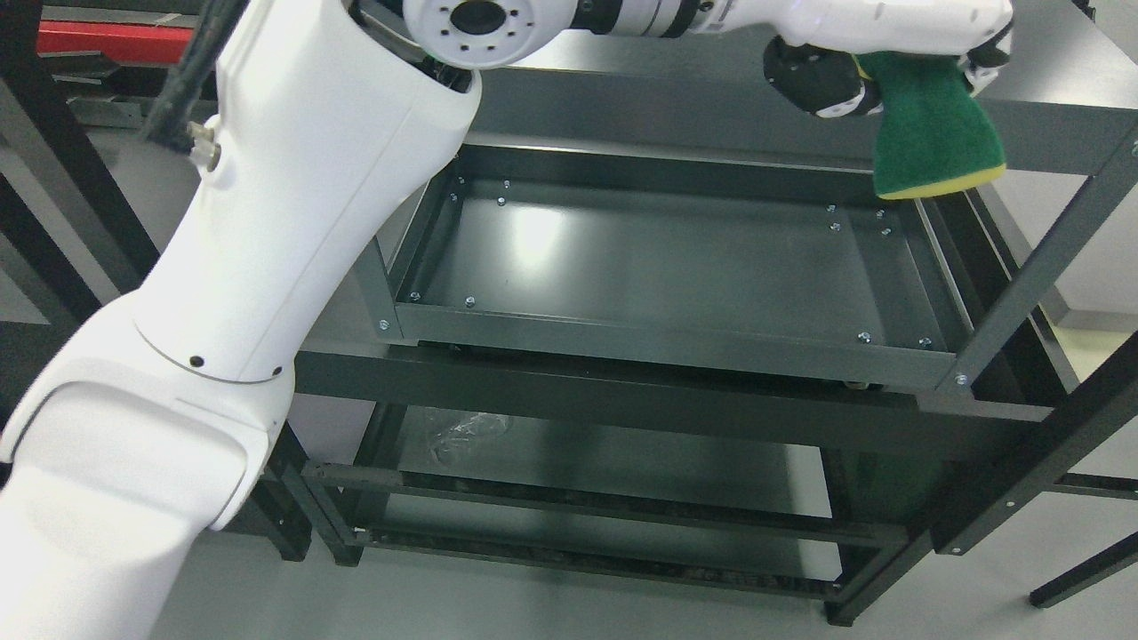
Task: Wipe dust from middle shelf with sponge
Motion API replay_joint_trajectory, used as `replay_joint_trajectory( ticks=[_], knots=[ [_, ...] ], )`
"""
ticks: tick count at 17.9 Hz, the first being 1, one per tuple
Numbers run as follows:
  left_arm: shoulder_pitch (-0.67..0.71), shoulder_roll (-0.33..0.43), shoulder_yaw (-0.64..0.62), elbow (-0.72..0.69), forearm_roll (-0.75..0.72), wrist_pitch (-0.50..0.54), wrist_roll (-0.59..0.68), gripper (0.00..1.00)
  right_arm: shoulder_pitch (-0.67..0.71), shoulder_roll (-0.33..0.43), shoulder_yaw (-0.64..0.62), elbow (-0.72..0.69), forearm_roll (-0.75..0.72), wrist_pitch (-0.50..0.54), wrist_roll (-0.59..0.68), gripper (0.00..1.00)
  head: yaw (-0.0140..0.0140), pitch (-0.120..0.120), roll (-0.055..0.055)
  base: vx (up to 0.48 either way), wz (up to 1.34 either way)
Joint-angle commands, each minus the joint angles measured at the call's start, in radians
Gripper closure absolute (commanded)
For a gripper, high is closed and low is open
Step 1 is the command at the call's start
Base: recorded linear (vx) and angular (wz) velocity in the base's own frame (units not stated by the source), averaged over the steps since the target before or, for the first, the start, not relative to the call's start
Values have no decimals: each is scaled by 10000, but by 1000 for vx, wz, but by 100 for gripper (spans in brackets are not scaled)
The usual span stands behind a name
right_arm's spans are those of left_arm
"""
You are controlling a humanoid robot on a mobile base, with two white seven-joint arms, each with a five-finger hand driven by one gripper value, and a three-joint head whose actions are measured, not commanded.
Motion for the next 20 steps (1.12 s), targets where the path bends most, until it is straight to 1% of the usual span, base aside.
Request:
replay_joint_trajectory(
  ticks=[1,5,8,9,11,15,20],
  knots=[
    [-399,173,-1717,2027,-1069,48,564,100,3,-175,0,-175,0,738,9,0,0,0,0,0,0],
    [-337,173,-1626,2105,-1070,-13,595,100,3,-175,0,-175,0,723,-7,0,0,-2,0,0,0],
    [-261,173,-1259,1953,-1069,-502,397,100,3,-175,0,-175,0,723,8,0,0,-2,0,0,0],
    [-275,173,-908,1724,-1054,-732,92,100,-12,-175,0,-175,0,723,9,0,0,-2,0,0,0],
    [-169,225,-369,1096,-993,-827,-568,100,3,-175,0,-175,0,723,9,0,0,-2,0,0,0],
    [-61,1636,199,174,-871,-1148,-846,100,3,-175,0,-175,0,723,9,0,0,-2,0,0,0],
    [46,4228,338,-700,676,-1394,-969,99,3,-175,0,-175,0,723,9,0,0,-2,0,0,0]
  ],
)
